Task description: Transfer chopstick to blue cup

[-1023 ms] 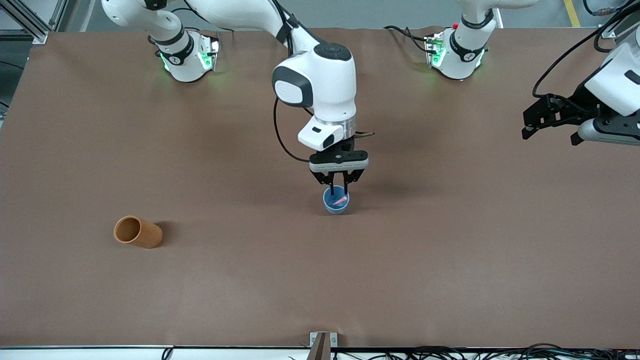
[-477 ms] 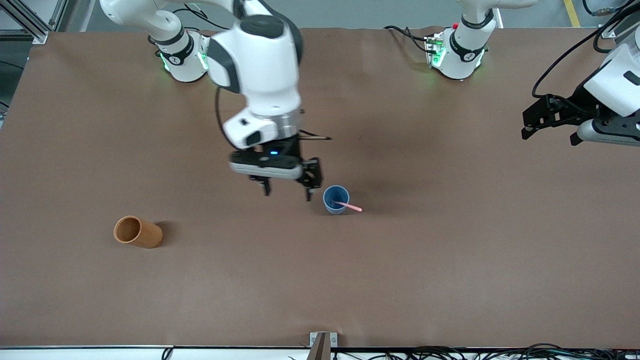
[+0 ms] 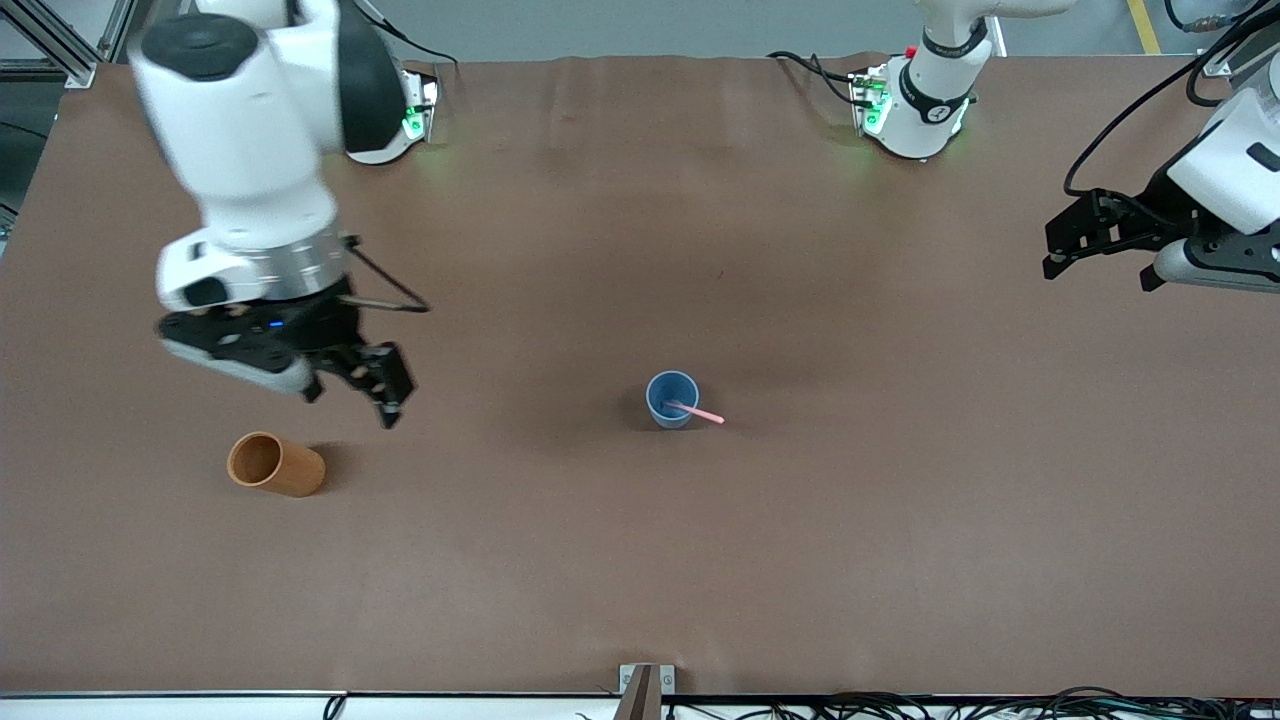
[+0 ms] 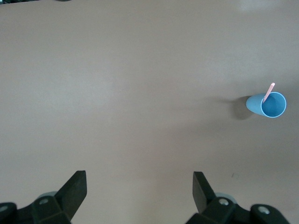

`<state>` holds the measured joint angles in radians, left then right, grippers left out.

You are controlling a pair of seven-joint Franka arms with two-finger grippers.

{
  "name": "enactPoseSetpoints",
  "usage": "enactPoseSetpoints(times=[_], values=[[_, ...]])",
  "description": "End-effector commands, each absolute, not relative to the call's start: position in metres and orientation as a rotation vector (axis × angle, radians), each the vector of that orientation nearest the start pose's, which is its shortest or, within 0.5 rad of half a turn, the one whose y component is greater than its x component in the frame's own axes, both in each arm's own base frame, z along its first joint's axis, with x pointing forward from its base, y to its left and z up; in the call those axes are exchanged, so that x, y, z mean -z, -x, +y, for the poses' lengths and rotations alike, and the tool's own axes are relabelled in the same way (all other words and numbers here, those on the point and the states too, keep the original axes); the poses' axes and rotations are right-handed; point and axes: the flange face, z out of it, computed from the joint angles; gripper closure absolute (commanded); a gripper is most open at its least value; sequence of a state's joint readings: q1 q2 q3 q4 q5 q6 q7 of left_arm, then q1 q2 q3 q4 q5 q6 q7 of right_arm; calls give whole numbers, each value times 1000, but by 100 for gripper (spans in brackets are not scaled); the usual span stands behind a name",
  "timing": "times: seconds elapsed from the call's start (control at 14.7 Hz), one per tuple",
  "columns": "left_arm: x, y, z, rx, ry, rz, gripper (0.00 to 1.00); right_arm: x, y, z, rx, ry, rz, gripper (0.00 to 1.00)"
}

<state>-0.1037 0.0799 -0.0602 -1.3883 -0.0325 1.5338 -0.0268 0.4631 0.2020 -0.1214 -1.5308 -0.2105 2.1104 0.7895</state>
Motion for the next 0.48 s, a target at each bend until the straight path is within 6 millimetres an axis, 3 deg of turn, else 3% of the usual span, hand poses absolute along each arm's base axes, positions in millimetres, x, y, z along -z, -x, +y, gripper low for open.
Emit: enactPoseSetpoints(times=[0.0, 0.41], values=[[-667, -560, -94, 98, 3188, 216, 0, -577, -606, 163, 597, 3001, 549, 0], [-667, -561, -93, 96, 3192, 138, 0, -550, -580, 41, 445, 3122, 501, 0]])
